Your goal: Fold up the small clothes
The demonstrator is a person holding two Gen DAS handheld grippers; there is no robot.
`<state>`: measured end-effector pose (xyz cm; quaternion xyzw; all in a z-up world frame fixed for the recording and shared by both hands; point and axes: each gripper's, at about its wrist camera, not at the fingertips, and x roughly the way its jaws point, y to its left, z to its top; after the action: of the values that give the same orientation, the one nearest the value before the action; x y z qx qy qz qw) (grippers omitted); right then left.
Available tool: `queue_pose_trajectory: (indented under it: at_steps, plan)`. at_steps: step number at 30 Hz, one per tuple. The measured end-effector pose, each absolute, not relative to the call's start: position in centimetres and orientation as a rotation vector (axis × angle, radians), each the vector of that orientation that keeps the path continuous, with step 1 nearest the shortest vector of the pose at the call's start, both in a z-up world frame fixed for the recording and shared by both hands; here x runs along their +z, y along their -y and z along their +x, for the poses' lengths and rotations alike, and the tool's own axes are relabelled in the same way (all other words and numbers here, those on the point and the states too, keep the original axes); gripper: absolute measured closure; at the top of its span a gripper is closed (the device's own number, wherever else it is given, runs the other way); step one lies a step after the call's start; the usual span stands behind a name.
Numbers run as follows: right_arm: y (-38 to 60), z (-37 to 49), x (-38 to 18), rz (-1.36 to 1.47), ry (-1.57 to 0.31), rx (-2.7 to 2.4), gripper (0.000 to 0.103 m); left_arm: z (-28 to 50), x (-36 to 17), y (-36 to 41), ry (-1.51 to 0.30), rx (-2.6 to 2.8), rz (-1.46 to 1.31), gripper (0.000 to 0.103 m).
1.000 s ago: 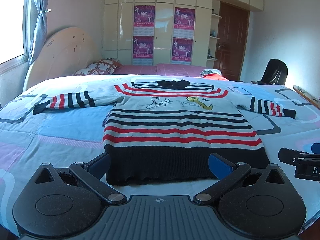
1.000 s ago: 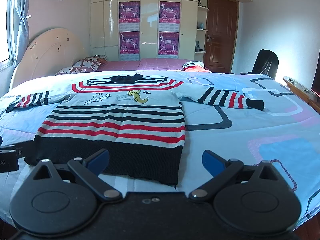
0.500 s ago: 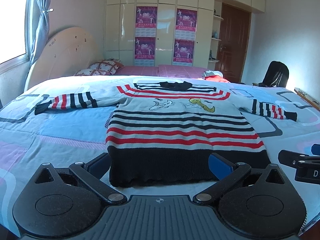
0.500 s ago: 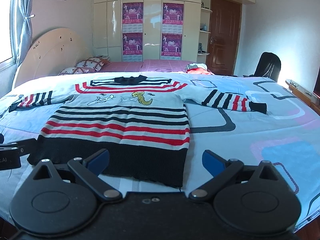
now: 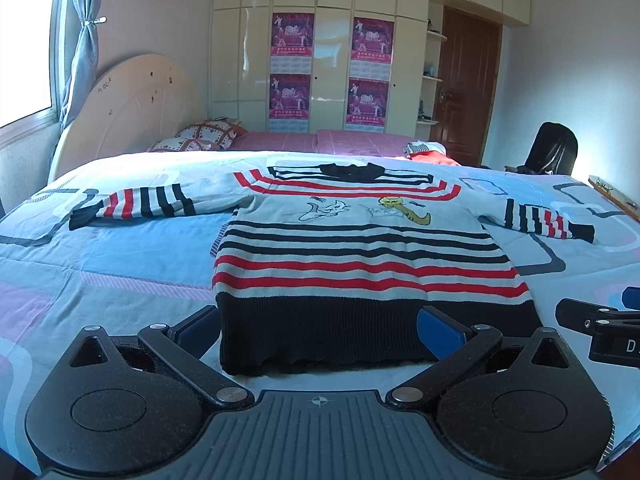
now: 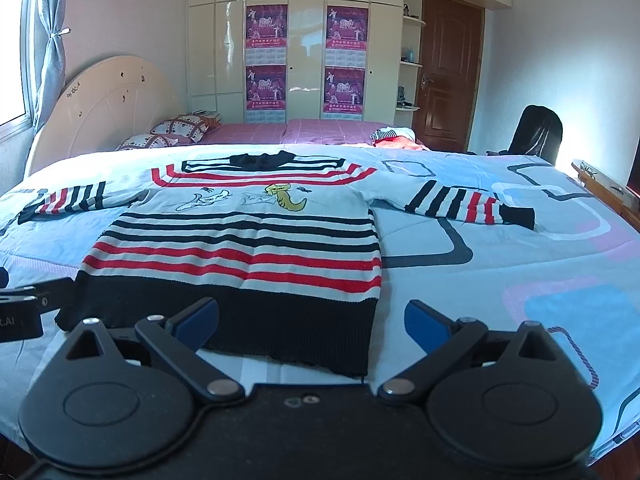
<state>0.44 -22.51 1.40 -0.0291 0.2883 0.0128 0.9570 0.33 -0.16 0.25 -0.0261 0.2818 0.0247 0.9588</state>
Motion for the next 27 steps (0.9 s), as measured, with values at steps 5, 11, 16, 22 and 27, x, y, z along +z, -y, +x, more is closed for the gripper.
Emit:
queue_pose_trajectory:
  at_steps: [5, 11, 16, 22, 27]
  plan:
    - [22.4, 0.46, 1.42, -0.059, -0.586, 0.027, 0.003, 0.26, 0.23, 0.16, -0.57, 0.052, -0.051, 0.0]
    - [22.36, 0.42, 1.46, -0.058, -0.587, 0.026, 0.003, 0.24, 0.22, 0.24, -0.569, 0.053, -0.05, 0.0]
    - [22.37, 0.43, 1.46, -0.059, -0.587, 0.026, 0.003, 0.25, 0.18, 0.28, -0.57, 0.053, -0.05, 0.0]
    - [22.31, 0.43, 1.46, -0.059, -0.588, 0.027, 0.003, 0.3, 0.05, 0.25, -0.573, 0.052, -0.051, 0.0]
    - [22.26, 0.4, 1.43, -0.06, -0.587, 0.024, 0.003, 0.35, -0.04, 0.2, -0.574, 0.053, -0.051, 0.0]
